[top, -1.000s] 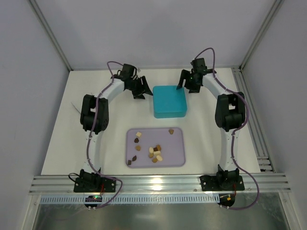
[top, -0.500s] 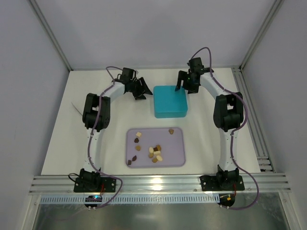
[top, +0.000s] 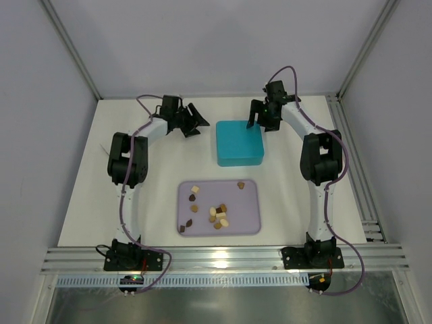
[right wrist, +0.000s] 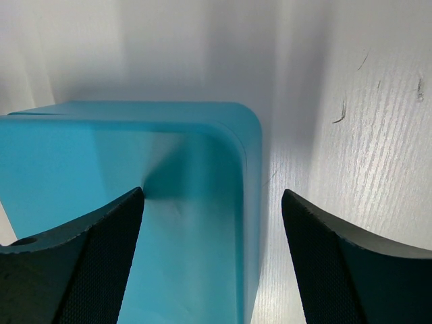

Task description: Pack the chocolate

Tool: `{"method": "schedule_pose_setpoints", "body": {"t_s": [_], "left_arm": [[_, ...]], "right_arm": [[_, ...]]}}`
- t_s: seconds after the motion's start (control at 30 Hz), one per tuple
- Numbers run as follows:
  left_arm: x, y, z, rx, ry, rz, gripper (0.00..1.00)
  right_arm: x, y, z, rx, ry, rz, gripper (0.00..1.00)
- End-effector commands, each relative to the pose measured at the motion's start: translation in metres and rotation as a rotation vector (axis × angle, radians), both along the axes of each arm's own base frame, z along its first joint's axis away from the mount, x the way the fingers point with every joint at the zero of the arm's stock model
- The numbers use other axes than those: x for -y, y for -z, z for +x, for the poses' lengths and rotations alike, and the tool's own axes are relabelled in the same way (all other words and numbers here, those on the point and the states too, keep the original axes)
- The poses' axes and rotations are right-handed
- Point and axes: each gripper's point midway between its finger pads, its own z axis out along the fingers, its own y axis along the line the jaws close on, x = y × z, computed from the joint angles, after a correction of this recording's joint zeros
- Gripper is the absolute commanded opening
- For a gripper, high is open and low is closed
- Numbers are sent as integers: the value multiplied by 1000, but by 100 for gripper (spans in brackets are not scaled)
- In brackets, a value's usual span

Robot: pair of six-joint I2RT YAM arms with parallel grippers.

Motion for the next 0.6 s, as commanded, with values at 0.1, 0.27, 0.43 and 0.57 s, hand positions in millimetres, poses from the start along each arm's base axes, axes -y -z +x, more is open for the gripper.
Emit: {"method": "schedule_pose_setpoints", "body": {"t_s": [0.1,0.27,0.43,0.57], "left_arm": [[34,-73,19,181,55,-167,63],[56,-70,20,198,103,-203,63],[67,-46,22,149,104,-203,62],[74,-32,20,134,112,-172,61]], "right_arm": [[5,5,-2,-16,-11,-53,83],[4,6,-3,-17,-15,-52,83],[4,5,-4,-21,-14,-51,83],[2,3,-5,-19,-23,-53,83]]}}
